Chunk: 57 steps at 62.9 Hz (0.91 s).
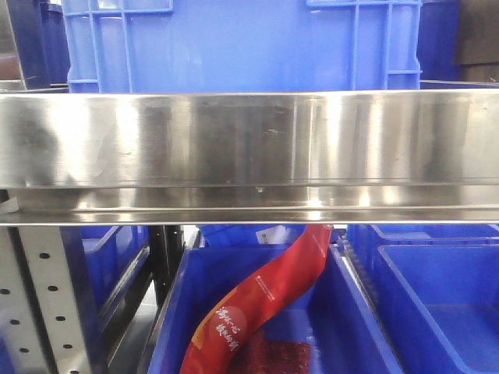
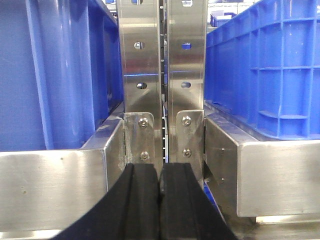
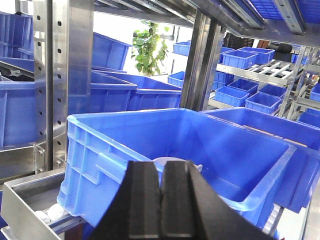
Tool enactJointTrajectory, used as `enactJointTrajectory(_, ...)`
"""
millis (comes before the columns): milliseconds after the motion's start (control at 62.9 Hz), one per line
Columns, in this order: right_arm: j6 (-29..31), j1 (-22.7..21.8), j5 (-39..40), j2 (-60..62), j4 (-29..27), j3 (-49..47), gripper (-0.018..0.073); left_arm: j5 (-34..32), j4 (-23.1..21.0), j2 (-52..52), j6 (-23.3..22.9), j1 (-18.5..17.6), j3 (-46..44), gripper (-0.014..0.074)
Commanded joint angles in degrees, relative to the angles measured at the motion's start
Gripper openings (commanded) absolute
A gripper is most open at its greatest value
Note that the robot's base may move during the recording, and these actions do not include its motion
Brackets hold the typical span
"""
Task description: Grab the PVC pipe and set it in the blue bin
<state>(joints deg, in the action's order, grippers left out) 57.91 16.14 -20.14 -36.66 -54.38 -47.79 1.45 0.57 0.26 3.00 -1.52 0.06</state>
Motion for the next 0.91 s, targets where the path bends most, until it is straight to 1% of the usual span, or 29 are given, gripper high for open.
enactJointTrajectory(0,0.15,-0.02,0.82,0.25,0.13,0.06,-0.0162,-1.15,-0.11,-0.26,-0.05,0.25,-0.06,-0.0111)
enactJointTrajectory(668,0.15,-0.02,0.82,0.25,0.26,0.06,-0.0162,-1.15,-0.11,-0.26,-0.05,0.25,-0.06,-0.0111)
enactJointTrajectory(731,0.15,-0.02,0.82,0.25,3.38,0.06,-0.0162,-1.15,-0.11,-0.26,-0.05,0.25,-0.06,-0.0111)
enactJointTrajectory(843,0.15,-0.02,0.95,0.25,12.89,0.06,-0.0162,-1.15,-0.11,-0.26,-0.05,0.25,-0.06,-0.0111)
enactJointTrajectory(890,0.15,-0.02,1.18,0.25,14.99,0.06,-0.0162,-1.15,-0.11,-0.26,-0.05,0.25,-0.06,-0.0111)
